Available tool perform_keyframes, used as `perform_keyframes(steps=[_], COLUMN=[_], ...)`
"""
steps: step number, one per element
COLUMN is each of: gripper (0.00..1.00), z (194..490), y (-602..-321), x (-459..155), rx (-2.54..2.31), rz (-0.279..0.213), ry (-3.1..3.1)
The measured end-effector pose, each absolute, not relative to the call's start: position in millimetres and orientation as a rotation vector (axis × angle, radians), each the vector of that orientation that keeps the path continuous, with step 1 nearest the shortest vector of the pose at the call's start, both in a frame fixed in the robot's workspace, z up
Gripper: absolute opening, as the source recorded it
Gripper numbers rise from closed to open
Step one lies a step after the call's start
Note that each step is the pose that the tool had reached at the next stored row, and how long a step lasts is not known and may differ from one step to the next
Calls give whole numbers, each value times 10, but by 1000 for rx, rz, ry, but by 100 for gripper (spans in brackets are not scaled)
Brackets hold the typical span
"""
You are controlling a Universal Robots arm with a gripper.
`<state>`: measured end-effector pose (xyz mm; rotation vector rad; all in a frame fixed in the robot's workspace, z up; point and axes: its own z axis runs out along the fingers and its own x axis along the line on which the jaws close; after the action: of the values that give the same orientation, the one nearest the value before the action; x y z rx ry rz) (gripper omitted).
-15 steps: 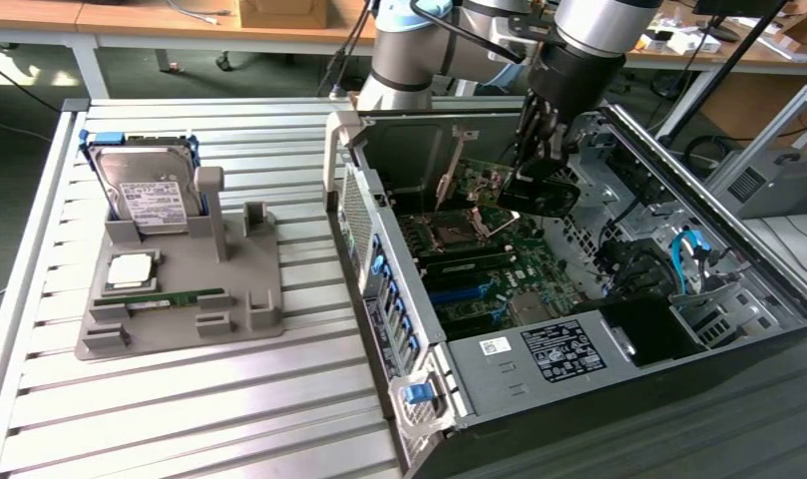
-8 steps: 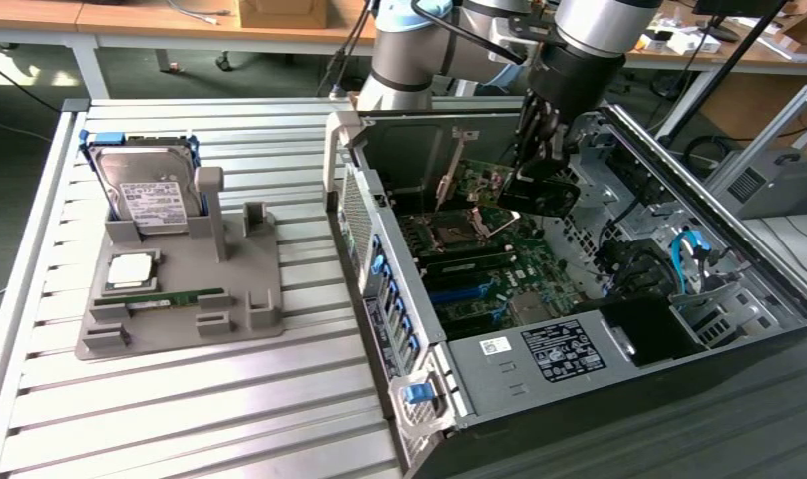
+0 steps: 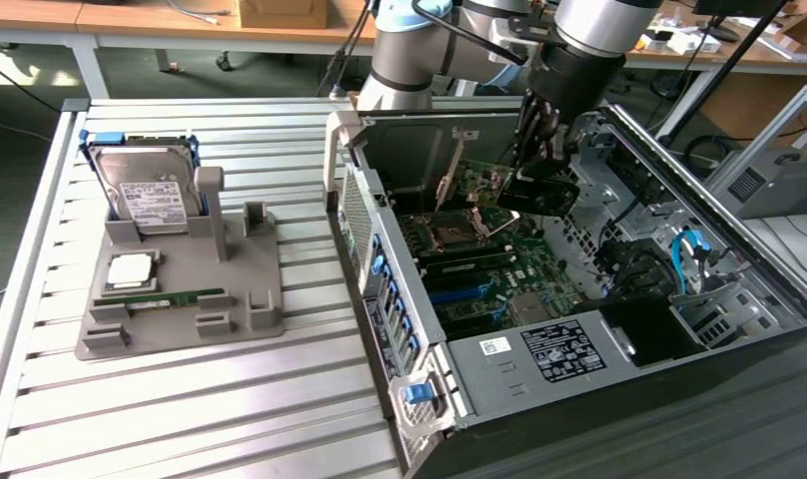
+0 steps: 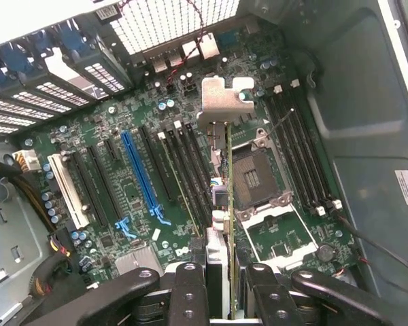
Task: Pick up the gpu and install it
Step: 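Insert the gpu into the slot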
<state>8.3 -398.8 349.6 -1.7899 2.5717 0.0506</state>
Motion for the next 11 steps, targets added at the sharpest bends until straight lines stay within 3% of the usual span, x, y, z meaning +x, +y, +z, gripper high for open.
perform_keyframes(steps=[11], gripper=[27], z=[3495], y=[-3988], x=[84], rx=[-1847], rz=[51], ry=[2532])
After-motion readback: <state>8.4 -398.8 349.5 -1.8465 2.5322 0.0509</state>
